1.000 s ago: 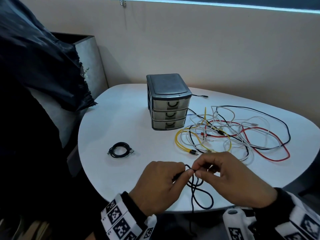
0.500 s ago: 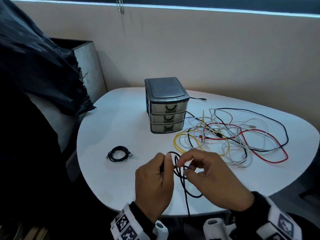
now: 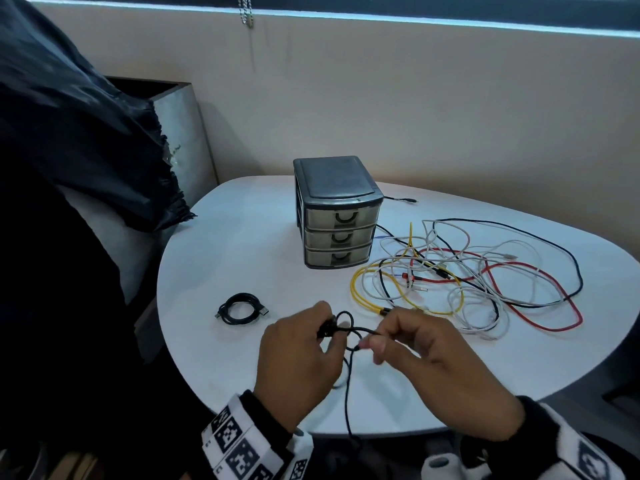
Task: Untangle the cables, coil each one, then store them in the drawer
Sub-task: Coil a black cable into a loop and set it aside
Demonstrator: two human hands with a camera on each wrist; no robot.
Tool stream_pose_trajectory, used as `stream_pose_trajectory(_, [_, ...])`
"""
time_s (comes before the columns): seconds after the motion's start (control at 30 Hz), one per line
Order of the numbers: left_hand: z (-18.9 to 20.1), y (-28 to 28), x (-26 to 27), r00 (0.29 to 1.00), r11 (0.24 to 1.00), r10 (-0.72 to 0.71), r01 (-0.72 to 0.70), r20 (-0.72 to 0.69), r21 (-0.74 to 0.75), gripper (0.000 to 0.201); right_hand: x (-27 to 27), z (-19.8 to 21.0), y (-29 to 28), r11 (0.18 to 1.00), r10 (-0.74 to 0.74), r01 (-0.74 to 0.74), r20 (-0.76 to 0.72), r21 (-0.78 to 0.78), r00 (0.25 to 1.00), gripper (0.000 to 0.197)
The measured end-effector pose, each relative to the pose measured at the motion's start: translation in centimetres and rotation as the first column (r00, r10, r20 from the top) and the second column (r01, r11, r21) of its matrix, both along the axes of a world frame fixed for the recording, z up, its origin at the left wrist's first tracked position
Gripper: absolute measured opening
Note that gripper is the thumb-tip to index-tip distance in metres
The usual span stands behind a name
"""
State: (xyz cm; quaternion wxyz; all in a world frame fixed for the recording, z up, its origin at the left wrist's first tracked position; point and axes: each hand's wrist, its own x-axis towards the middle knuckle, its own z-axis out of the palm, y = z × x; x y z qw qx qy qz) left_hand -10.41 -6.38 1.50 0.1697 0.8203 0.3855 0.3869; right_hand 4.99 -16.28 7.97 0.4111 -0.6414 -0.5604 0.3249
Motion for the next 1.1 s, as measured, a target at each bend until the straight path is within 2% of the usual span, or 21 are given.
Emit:
stream_pose_trajectory(0.07, [0.6,1.0,-0.1,0.999,0.998,0.045,-0.044,-0.008,0.048,0.034,-0.1,1.4,-0.5,0.998,0.056,-0.057,-0.122,-0.011,0.991,0.024])
stream_pose_trajectory(0.1, [0.8,1.6,-0.2,0.999,0.997,0.051,-0.050,-0.005,0.066,0.035,0.1,2.1,-0.7,0.996,0.077,-0.083,-0.126,-0.044,0.989,0.026])
stream_pose_trajectory(0.17, [0.9,2.5,-0.7,0.999,0.993,0.052,-0.051,-0.010,0.102,0.038,1.0,3.0,-0.9,0.985,0.084,-0.086,-0.018,-0.151,0.996,0.028])
stream_pose_trajectory(0.2, [0.8,2.8,-0.9,0.998,0.992,0.055,-0.052,-0.017,0.111,0.040,1.6,3.3,-1.0,0.984,0.051,-0.036,0.085,-0.173,0.995,0.028])
stream_pose_trajectory(0.27, [0.6,3.3,-1.3,0.997,0.991,0.072,-0.068,-0.026,0.112,0.041,2.6,3.3,-0.8,0.987,-0.126,0.150,0.321,-0.052,0.939,0.029])
stream_pose_trajectory(0.3, [0.4,3.4,-1.5,0.996,0.992,0.084,-0.081,-0.026,0.102,0.040,3.1,3.1,-0.7,0.967,-0.254,0.247,0.373,0.066,0.892,0.027])
stream_pose_trajectory(0.33, [0.1,3.5,-1.8,0.995,0.992,0.098,-0.095,-0.024,0.083,0.039,3.3,3.0,-0.6,0.922,-0.386,0.338,0.354,0.192,0.852,0.024])
stream_pose_trajectory(0.4, [-0.7,4.0,-2.8,0.989,0.989,0.142,-0.140,-0.034,0.036,0.035,4.2,2.8,-0.5,0.786,-0.583,0.504,0.158,0.358,0.797,0.022])
stream_pose_trajectory(0.43, [-0.9,4.4,-3.6,0.983,0.984,0.180,-0.181,-0.040,-0.002,0.035,4.8,2.9,-0.5,0.723,-0.624,0.573,0.009,0.386,0.782,0.022])
stream_pose_trajectory(0.5, [-0.8,5.2,-5.3,0.960,0.957,0.277,-0.279,-0.037,-0.078,0.035,6.0,3.6,-0.7,0.661,-0.620,0.672,-0.263,0.334,0.739,0.027])
stream_pose_trajectory(0.53, [-0.5,5.7,-6.0,0.946,0.941,0.324,-0.325,-0.027,-0.092,0.034,6.6,3.9,-0.9,0.660,-0.616,0.693,-0.320,0.288,0.720,0.028])
stream_pose_trajectory(0.6, [0.8,6.4,-7.0,0.915,0.911,0.403,-0.398,0.019,-0.108,0.034,7.9,4.0,-1.0,0.693,-0.623,0.676,-0.263,0.251,0.737,0.029])
stream_pose_trajectory(0.7, [2.6,6.9,-7.2,0.908,0.902,0.414,-0.398,0.070,-0.168,0.036,9.2,2.8,-0.6,0.787,-0.590,0.573,0.010,0.227,0.807,0.022])
stream_pose_trajectory(0.77, [3.5,6.3,-6.6,0.950,0.930,0.311,-0.299,0.024,-0.215,0.036,8.9,1.6,-0.3,0.878,-0.478,0.472,0.223,0.085,0.849,0.019])
stream_pose_trajectory(0.83, [4.2,4.6,-5.2,0.988,0.956,0.153,-0.143,0.020,-0.255,0.037,7.2,0.5,-0.4,0.952,-0.274,0.302,0.290,-0.057,0.917,0.020])
stream_pose_trajectory(0.87, [4.5,3.6,-4.2,0.997,0.962,0.075,-0.065,0.028,-0.264,0.037,5.8,0.3,-0.5,0.979,-0.140,0.177,0.306,-0.098,0.942,0.030])
stream_pose_trajectory(0.93, [5.0,1.6,-2.3,0.997,0.955,-0.066,0.076,0.047,-0.288,0.035,2.8,0.0,-0.6,0.986,0.095,-0.055,0.258,-0.160,0.961,0.052])
stream_pose_trajectory(0.97, [5.2,0.8,-1.6,0.990,0.940,-0.125,0.139,0.064,-0.312,0.034,1.4,0.0,-0.4,0.975,0.161,-0.133,0.155,-0.177,0.975,0.053])
stream_pose_trajectory(1.0, [5.2,0.4,-1.1,0.982,0.920,-0.169,0.189,0.087,-0.342,0.033,0.2,0.3,-0.2,0.974,0.167,-0.163,0.009,-0.155,0.986,0.044])
stream_pose_trajectory(1.07, [5.5,0.2,-1.1,0.968,0.882,-0.210,0.249,0.141,-0.400,0.032,-0.7,1.2,0.2,0.996,0.039,-0.053,-0.195,-0.071,0.980,0.014])
stream_pose_trajectory(1.1, [5.5,0.4,-1.5,0.963,0.870,-0.223,0.265,0.149,-0.416,0.032,-0.4,1.8,0.3,0.999,-0.043,0.042,-0.220,-0.010,0.975,0.014])
